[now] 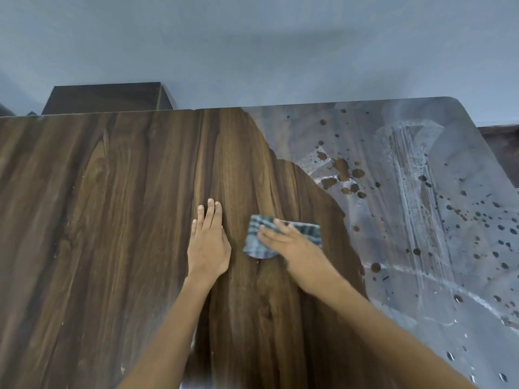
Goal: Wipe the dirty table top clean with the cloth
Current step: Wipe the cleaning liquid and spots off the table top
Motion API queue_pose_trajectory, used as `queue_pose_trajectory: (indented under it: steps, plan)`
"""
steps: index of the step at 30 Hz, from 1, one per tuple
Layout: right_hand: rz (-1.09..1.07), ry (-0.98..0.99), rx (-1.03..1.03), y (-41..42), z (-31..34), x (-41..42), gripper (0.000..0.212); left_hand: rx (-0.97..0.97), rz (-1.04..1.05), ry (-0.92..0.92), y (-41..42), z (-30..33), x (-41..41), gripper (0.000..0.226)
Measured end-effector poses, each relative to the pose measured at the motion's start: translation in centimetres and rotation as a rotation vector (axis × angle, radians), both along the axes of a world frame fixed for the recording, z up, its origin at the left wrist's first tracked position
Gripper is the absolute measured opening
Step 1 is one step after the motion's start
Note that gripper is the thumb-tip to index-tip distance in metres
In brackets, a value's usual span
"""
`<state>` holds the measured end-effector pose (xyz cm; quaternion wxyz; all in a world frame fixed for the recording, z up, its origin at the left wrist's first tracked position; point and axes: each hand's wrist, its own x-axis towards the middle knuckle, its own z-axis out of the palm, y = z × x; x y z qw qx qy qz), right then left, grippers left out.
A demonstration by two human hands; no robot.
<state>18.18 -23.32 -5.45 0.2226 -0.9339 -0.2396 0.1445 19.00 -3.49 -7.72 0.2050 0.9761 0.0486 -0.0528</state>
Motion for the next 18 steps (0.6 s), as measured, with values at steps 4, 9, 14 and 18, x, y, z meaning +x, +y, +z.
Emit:
queue_pose_trajectory:
  steps: [4,9,14,18]
  plan:
    - [-0.385,-0.041,-0.054,-2.1,0.3,7.6,0.068,0.010,-0.002,-0.013,-0.1,-0.2,1.0,0.051]
    - [-0.468,-0.026,-0.042,4.0,0.7,14.8,0.075,-0.007,-0.014,-0.013,-0.1,-0.1,2.5,0.051]
    - [-0.044,-0.055,0.000,2.9,-0.4,7.7,0.070,-0.017,-0.015,-0.028,0.1,-0.3,4.8,0.050]
    - [-0.315,-0.117,0.023,-2.3,-0.6,9.6,0.070,0.015,-0.015,-0.043,0.0,-0.7,6.7,0.049]
